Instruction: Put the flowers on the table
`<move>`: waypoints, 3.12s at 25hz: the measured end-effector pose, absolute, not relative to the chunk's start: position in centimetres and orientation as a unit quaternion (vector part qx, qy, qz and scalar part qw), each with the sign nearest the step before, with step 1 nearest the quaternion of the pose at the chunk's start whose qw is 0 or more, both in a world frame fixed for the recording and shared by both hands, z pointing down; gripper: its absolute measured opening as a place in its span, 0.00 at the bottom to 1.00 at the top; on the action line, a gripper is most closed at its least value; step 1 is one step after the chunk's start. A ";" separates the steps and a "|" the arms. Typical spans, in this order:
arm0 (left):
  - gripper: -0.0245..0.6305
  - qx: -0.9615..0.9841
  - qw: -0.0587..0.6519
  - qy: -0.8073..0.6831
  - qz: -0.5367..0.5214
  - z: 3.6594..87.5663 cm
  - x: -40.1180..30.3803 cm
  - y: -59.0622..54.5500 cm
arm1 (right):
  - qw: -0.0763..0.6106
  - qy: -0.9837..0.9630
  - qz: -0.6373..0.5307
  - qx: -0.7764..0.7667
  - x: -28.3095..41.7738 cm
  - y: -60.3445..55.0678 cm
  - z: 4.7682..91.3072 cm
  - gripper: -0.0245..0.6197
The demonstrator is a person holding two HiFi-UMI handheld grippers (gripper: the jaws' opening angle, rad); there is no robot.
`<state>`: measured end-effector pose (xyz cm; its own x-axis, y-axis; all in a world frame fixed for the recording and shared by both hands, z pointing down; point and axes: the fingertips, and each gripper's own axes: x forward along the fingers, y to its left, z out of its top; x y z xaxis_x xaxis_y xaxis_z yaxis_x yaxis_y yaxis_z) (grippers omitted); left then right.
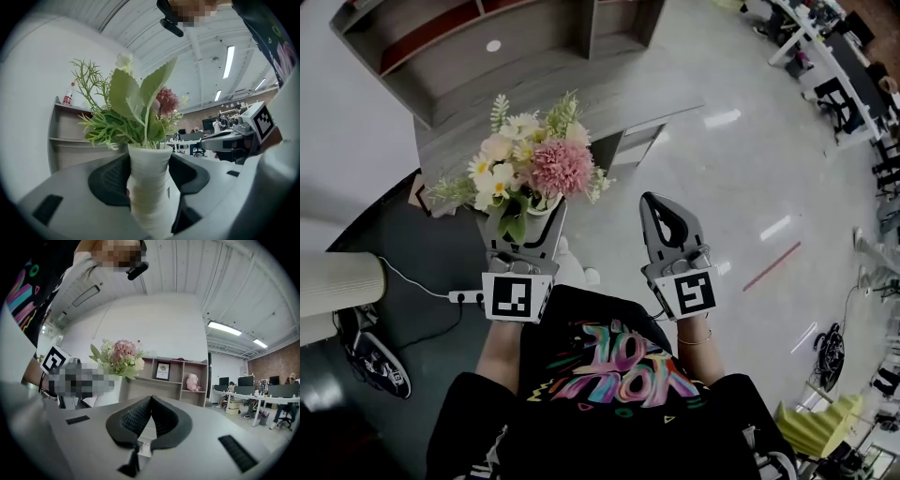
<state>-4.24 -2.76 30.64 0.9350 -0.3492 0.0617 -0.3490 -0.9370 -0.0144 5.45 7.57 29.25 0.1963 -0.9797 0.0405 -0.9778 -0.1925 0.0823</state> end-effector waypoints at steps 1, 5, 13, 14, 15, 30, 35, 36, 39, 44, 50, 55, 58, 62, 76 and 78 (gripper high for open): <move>0.44 -0.984 0.003 0.177 -0.038 30.8 -4.4 -2.7 | 0.044 -0.634 -0.009 0.772 5.4 7.6 29.2 0.06; 0.44 -0.983 0.002 0.178 -0.042 30.4 -4.5 -2.4 | 0.042 -0.636 -0.003 0.770 5.2 7.8 29.0 0.06; 0.44 -0.982 -0.006 0.187 -0.038 30.2 -4.5 -2.6 | 0.041 -0.640 0.014 0.767 5.4 7.6 29.9 0.06; 0.44 -0.981 -0.009 0.191 -0.031 29.9 -4.4 -2.7 | 0.041 -0.642 0.015 0.765 5.4 7.5 29.9 0.06; 0.44 -0.981 -0.012 0.194 -0.024 29.5 -4.3 -2.7 | 0.040 -0.644 0.016 0.764 5.4 7.5 29.9 0.06; 0.44 -0.976 -0.010 0.217 -0.020 29.2 -4.0 -2.8 | 0.036 -0.670 0.010 0.742 6.1 5.4 29.2 0.06; 0.44 -0.975 -0.018 0.222 -0.020 29.6 -4.0 -3.0 | 0.038 -0.675 0.009 0.737 5.9 4.8 29.0 0.06; 0.44 -0.975 -0.020 0.222 -0.021 29.6 -4.0 -3.0 | 0.040 -0.674 0.011 0.737 5.9 4.8 29.0 0.06; 0.44 -0.975 -0.021 0.220 -0.021 29.5 -4.0 -2.9 | 0.050 -0.673 0.015 0.737 6.0 5.0 29.2 0.06; 0.44 -0.975 -0.020 0.221 -0.023 29.1 -3.9 -2.7 | 0.051 -0.678 0.019 0.733 5.9 4.8 29.2 0.06; 0.44 -0.967 -0.021 0.254 -0.028 28.8 -3.5 -2.5 | 0.047 -0.701 0.029 0.711 6.9 4.4 29.2 0.06; 0.44 -0.956 -0.016 0.294 -0.017 30.4 -4.5 -3.8 | 0.051 -0.732 0.030 0.679 6.5 2.3 31.4 0.06; 0.44 -0.947 -0.016 0.321 -0.014 30.9 -4.3 -4.2 | 0.050 -0.752 0.026 0.657 6.9 1.0 31.9 0.06; 0.44 -0.935 -0.013 0.356 -0.009 31.6 -4.7 -5.3 | 0.053 -0.780 0.015 0.623 6.6 -1.1 32.3 0.06; 0.44 -0.884 -0.007 0.467 -0.009 32.0 1.0 -4.9 | 0.048 -0.869 0.009 0.493 11.2 -3.1 32.6 0.06; 0.44 -0.878 -0.007 0.478 -0.011 32.0 1.1 -5.0 | 0.046 -0.878 0.013 0.476 11.0 -3.4 32.8 0.06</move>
<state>1.07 -4.97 32.03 0.5434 -0.8391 0.0258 -0.8394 -0.5436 0.0017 10.99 -3.44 32.76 -0.5430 -0.8346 0.0922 -0.8369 0.5469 0.0210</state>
